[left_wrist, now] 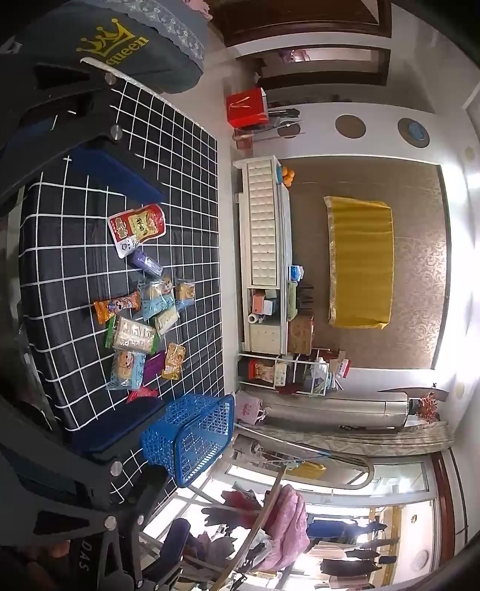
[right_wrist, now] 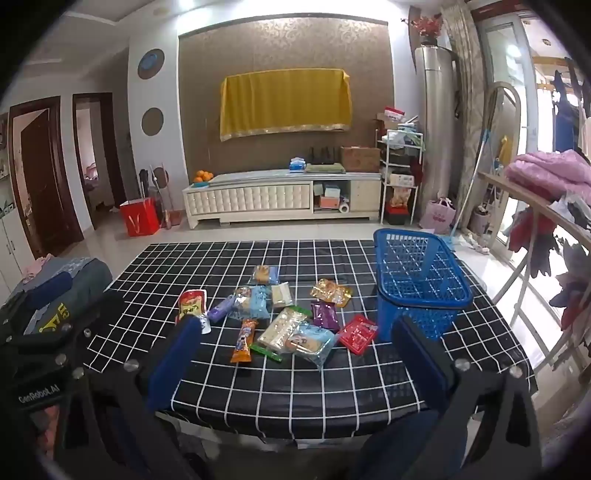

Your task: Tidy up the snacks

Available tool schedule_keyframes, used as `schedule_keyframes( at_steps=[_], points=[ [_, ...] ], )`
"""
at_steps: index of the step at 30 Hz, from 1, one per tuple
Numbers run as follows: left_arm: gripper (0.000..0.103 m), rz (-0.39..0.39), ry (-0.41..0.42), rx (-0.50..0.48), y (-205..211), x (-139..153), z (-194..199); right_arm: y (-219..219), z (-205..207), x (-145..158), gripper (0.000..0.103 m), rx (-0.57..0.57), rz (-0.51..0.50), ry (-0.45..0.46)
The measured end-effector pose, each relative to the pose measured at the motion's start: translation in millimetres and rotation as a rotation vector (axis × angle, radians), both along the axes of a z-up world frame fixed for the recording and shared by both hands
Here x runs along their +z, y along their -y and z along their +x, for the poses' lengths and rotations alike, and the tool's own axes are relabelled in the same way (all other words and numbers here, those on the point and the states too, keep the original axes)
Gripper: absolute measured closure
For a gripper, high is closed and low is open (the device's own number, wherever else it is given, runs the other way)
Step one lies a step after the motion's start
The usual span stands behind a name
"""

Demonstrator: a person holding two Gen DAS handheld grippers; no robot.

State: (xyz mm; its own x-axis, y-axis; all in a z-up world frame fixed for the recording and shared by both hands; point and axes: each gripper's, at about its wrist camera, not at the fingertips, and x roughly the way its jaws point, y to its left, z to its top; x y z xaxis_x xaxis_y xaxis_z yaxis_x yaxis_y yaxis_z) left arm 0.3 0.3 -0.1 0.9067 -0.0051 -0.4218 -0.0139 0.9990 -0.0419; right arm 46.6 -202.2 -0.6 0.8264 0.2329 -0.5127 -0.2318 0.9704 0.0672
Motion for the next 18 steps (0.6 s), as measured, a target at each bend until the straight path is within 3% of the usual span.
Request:
schedule_keyframes(
  at_steps=[8, 18],
  points=[
    [0.0, 0.023, 0.014, -0.001, 7.5, 1.8, -6.2, 2.6, -5.9, -6.7, 0.0, 0.007, 0.003, 0.004],
    [0.0, -0.008, -0.003, 0.0, 6.1, -1.5, -2.2, -1.5, -2.6, -1.3, 0.0, 0.005, -0.008, -0.009]
  ],
)
